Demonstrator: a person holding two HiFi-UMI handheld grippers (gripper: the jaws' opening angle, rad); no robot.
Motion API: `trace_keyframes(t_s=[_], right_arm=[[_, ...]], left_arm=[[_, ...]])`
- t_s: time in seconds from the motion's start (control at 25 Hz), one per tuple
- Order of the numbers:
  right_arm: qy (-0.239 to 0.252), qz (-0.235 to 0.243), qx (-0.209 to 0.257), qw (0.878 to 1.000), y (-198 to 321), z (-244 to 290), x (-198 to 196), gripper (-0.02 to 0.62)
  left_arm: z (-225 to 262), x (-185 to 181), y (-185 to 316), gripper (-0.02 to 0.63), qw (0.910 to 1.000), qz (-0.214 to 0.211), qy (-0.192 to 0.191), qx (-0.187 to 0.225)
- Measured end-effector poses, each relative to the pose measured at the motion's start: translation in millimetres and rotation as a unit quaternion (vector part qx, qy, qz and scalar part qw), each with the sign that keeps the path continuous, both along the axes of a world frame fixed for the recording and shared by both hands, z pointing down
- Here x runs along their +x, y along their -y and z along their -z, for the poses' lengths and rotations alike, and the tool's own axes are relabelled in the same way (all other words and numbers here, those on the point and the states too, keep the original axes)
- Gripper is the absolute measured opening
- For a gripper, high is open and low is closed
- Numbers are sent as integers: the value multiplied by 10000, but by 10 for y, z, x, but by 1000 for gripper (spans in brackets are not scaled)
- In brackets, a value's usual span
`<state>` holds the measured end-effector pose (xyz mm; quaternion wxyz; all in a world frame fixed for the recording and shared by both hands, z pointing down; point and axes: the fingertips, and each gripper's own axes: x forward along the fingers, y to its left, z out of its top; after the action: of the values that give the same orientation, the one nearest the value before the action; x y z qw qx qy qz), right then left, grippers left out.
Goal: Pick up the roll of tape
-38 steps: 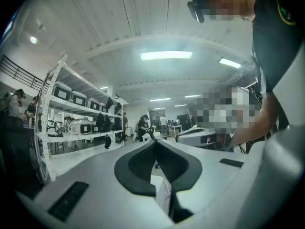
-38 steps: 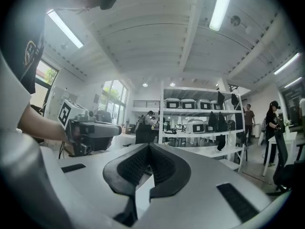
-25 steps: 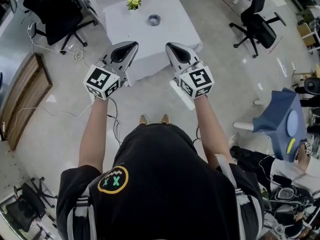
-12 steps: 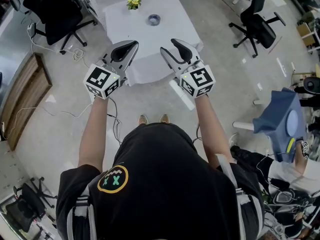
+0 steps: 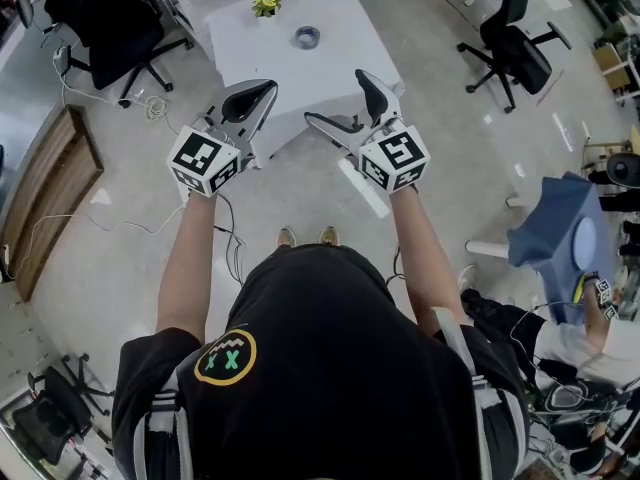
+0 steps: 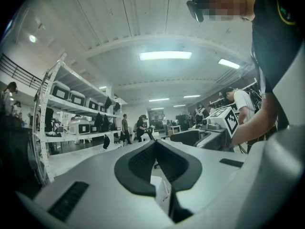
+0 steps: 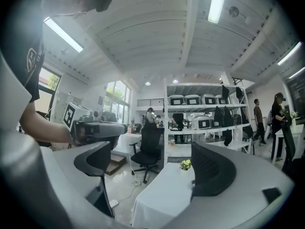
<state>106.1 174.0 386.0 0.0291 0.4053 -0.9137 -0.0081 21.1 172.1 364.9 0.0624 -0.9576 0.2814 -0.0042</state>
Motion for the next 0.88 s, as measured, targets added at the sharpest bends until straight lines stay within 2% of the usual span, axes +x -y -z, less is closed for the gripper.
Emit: trace_keyframes(t_s=[0.12,0.48,0.88], right_arm=[[27,15,-56,10000,-7,-11,-34,598],[-8,-34,-28,10000,-8,-28,-33,598],[-13,42,-1,10000,-81,0,187,599]], left_arm=[[7,-19,-13,20,10000,-3,-4,3],[-5,-35,-13,20,10000,13,2,0],[37,171,-88,20,9999,143,51,39]])
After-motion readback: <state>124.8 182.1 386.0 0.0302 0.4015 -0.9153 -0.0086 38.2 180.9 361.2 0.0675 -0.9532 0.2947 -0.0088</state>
